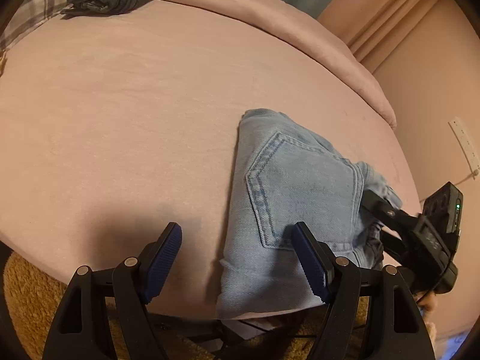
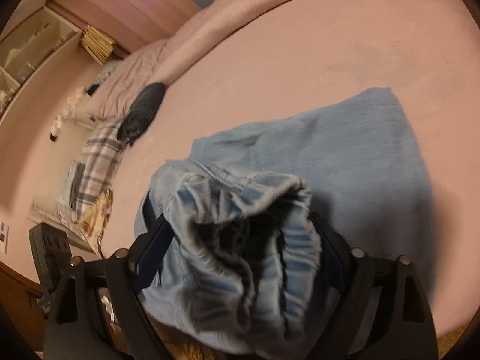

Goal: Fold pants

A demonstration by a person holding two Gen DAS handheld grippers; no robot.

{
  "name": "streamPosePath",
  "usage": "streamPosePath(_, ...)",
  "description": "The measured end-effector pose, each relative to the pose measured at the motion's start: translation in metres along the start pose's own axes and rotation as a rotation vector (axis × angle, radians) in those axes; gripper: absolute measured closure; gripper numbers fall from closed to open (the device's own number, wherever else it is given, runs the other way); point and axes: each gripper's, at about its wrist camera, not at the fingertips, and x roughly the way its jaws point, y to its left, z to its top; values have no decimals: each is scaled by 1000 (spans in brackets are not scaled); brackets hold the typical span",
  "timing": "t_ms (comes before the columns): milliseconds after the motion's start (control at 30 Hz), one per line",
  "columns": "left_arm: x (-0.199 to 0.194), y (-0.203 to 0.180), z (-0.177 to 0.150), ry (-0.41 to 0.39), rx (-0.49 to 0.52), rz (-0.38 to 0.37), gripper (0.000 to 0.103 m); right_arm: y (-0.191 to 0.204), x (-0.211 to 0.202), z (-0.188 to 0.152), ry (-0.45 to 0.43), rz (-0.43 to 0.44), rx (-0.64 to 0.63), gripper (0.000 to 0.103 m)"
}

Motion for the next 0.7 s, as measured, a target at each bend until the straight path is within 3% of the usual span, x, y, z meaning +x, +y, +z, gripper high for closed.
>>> streamPosePath(67,-2,-1,-1,5,4,-8,28,4,-4,1,-16,16,-23,57)
streamPosePath(100,-5,-6,-1,4,8,-10,28,6,-8,2,-26,26,-21,61)
streamPosePath(267,-14,-27,-4,-20,65,-61,28,28,-60,8,-162,84,-40,63)
streamPosePath(333,-11,-34,-5,-23,85,-87,28,28,-82,9,-219,73,-35,63)
streamPosePath(400,0,-40,-6,4,104,-61,28,20,-92,9,-237,12,-38,62)
streamPosePath(467,17,-43,-9,44,120,-2,28,2,-86,6,-217,-84,-1,62)
streamPosePath(533,28,-44,-11,66,126,25,28,-16,-67,2,-124,-143,26,62)
streamPosePath(600,35,-46,-11,74,126,31,28,-26,-53,-3,-81,-173,27,60)
streamPosePath(700,37,-44,-9,78,115,13,28,-28,-50,-1,-90,-164,20,59)
